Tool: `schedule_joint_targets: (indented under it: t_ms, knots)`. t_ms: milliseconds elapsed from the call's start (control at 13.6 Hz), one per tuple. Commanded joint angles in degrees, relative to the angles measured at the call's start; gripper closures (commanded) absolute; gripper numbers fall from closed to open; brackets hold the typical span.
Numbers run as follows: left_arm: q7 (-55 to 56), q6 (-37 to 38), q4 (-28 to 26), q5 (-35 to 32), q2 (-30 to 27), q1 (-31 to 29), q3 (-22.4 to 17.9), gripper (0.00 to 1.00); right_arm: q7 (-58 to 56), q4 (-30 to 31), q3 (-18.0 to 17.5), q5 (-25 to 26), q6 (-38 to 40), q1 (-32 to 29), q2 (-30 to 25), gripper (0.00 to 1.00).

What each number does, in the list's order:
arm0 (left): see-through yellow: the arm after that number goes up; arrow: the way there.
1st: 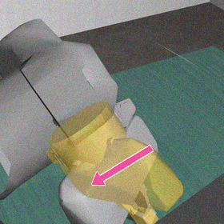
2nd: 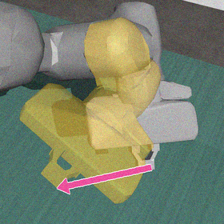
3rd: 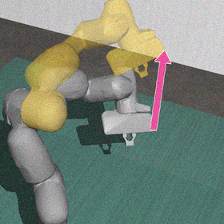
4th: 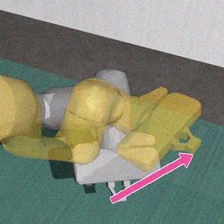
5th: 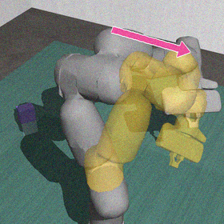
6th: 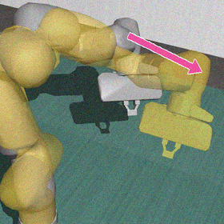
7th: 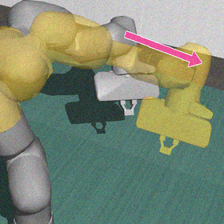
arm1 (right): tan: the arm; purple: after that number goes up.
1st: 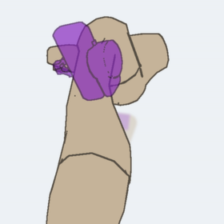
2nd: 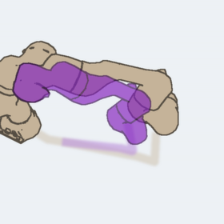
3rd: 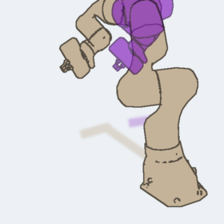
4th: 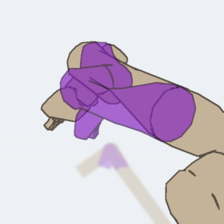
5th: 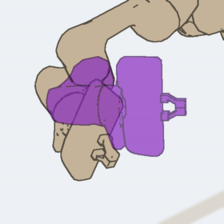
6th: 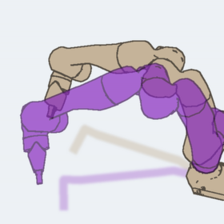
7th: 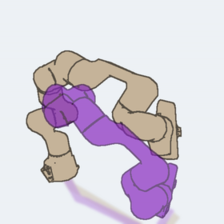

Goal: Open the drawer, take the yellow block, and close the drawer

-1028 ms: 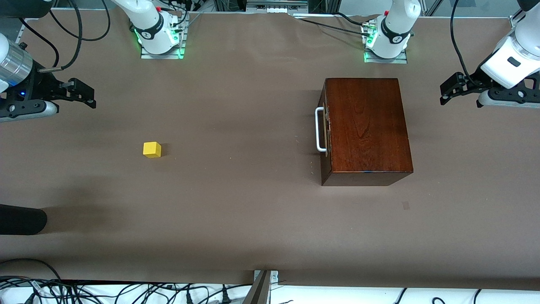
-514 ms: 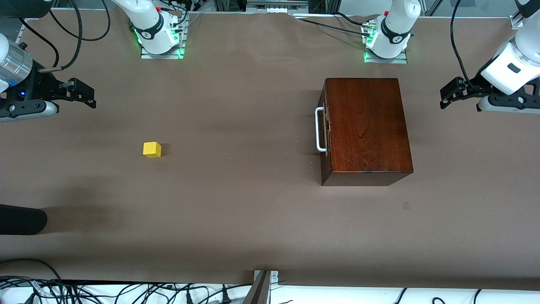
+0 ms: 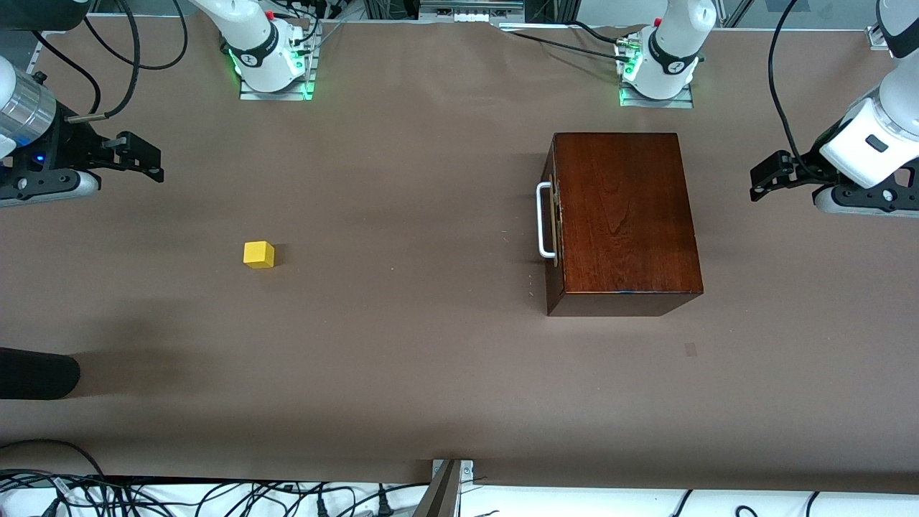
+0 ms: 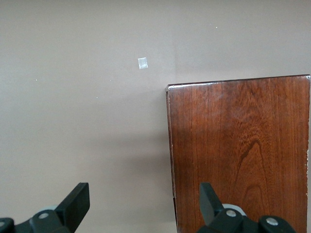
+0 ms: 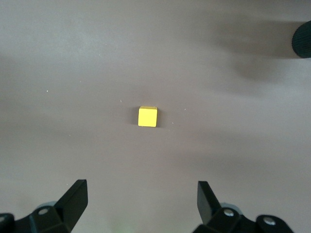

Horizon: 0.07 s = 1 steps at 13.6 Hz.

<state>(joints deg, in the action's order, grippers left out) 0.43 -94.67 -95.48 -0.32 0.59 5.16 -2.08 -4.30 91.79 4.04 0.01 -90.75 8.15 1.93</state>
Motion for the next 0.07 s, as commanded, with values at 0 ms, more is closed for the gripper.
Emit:
schedule_joint_targets:
  t_ms: [0]
  knots:
    - [0.2,1.7,2.0,1.1,0.6,0.1,-0.3,0.0,0.8,-1.5,-0.2,0.0,1.4,-0.2,0.4,0.0]
